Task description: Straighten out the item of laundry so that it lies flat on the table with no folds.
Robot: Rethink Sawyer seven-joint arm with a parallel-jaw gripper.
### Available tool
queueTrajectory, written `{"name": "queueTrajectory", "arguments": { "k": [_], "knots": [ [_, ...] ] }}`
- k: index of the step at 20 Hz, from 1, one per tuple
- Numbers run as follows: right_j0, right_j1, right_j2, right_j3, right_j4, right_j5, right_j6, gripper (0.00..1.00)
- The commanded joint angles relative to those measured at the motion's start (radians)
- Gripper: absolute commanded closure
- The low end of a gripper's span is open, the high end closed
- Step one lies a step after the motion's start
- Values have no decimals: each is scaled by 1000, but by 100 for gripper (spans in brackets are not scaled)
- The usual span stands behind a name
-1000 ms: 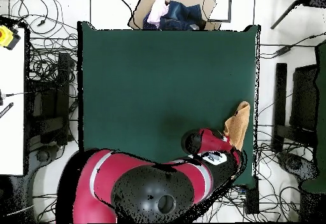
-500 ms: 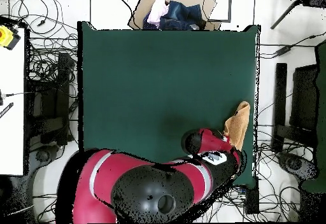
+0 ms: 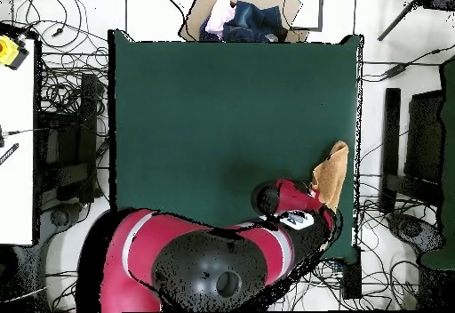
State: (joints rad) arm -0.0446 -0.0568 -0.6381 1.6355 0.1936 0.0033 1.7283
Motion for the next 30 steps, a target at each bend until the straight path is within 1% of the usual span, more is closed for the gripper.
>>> {"name": "queueTrajectory", "arguments": {
  "k": [1,8,14,22,30],
  "knots": [
    [41,79,84,-106,90,107,199,100],
    [104,145,48,-205,209,203,254,100],
    [140,192,11,-259,274,269,280,100],
    [147,169,4,-282,299,343,272,100],
    [157,173,-11,-334,325,424,295,100]
  ]
}}
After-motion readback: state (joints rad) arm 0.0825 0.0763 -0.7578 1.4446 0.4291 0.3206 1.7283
